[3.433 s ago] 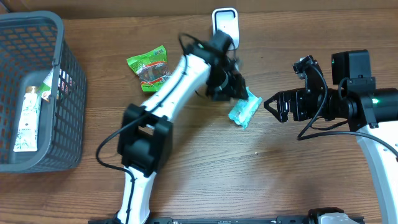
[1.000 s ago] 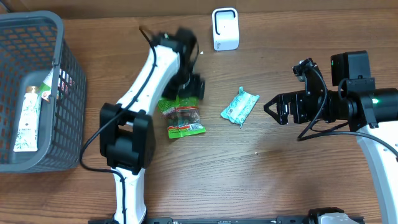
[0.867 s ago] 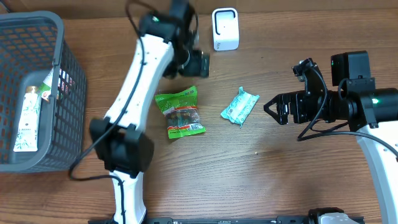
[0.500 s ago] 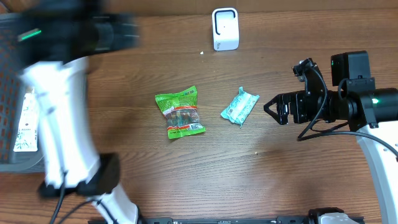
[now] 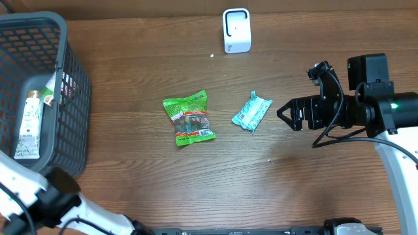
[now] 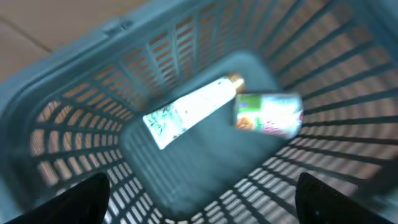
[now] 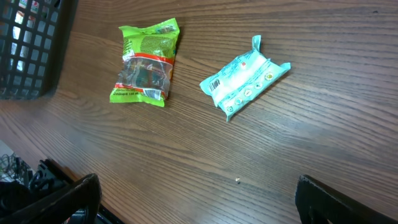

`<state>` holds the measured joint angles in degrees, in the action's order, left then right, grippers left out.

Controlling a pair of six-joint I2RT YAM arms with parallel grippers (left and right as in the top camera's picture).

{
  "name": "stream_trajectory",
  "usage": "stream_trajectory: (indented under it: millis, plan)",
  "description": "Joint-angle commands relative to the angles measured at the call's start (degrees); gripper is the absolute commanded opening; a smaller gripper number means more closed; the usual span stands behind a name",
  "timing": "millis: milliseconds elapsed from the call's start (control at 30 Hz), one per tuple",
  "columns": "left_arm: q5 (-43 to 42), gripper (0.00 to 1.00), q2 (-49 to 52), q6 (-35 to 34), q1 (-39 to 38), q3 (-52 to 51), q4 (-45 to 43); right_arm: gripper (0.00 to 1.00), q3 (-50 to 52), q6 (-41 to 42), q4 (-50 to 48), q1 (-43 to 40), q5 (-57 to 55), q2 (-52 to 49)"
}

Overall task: Scan the item barcode
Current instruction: 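Grasp the white tube with gold cap from the basket, left gripper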

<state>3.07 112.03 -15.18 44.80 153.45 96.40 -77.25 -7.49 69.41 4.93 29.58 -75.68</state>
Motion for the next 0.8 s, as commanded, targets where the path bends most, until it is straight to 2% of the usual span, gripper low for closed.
stream_trajectory:
  millis: [0,233,633,767]
  plan:
    - [-2.8,0.85,6.9,6.1,-0.2,-0.5,-0.9,1.0,-1.5,0.0,-0.5,0.3,0.1,0.0]
    - [4.8,0.77,16.1,6.2,-2.3,-0.5,0.4,1.0,-1.5,0.0,-0.7,0.3,0.0,0.0]
    - [4.8,0.78,22.1,11.8,-2.2,-5.4,-2.5,1.0,-1.5,-0.1,-1.4,0.3,-0.5,0.0]
    - [2.2,0.83,22.2,16.7,-2.2,-9.6,-6.0,1.0,-1.5,-0.1,-1.4,0.3,-1.3,0.0]
